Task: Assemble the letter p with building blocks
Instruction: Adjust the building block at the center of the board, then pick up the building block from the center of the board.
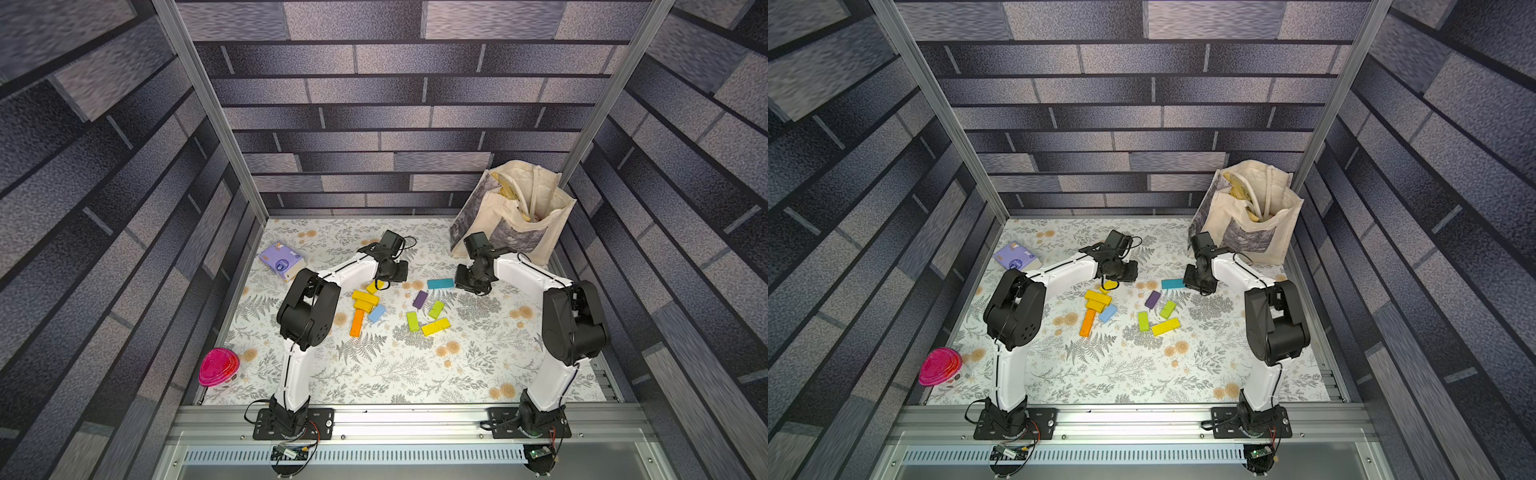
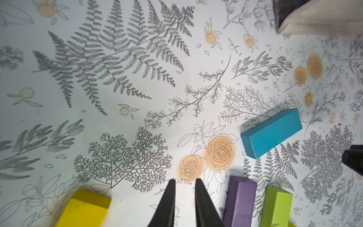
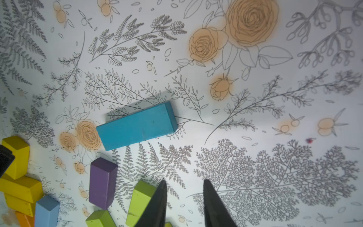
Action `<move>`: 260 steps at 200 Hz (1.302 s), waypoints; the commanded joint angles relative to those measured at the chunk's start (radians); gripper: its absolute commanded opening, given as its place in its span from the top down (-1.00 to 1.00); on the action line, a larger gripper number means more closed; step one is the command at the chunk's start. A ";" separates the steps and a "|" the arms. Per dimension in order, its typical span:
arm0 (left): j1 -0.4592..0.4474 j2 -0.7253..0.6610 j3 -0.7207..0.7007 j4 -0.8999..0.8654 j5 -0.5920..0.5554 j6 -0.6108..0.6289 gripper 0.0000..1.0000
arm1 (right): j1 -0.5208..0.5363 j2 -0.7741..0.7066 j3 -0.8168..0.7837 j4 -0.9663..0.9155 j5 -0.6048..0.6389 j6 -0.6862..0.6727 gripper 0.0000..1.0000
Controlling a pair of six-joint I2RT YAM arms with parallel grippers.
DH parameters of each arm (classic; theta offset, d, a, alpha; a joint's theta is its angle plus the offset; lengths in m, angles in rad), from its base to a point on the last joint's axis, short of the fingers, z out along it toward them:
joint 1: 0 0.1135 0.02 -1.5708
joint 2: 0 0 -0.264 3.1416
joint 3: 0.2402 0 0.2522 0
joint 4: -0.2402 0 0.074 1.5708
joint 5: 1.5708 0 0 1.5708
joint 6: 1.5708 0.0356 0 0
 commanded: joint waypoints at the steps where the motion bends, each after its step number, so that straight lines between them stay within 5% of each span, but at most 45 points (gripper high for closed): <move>1: -0.006 -0.107 -0.058 0.061 -0.023 0.025 0.43 | 0.070 -0.046 -0.036 0.027 0.003 0.090 0.04; 89: 0.043 -0.310 -0.223 0.103 -0.060 0.058 0.32 | 0.251 -0.093 -0.062 -0.009 0.074 0.257 -0.26; 186: 0.044 -0.431 -0.397 0.307 0.020 0.065 0.24 | 0.279 -0.072 -0.067 -0.025 0.116 0.278 -0.42; 260: 0.043 -0.421 -0.384 0.298 0.035 0.081 0.20 | 0.288 -0.005 -0.090 0.022 0.108 0.290 -0.43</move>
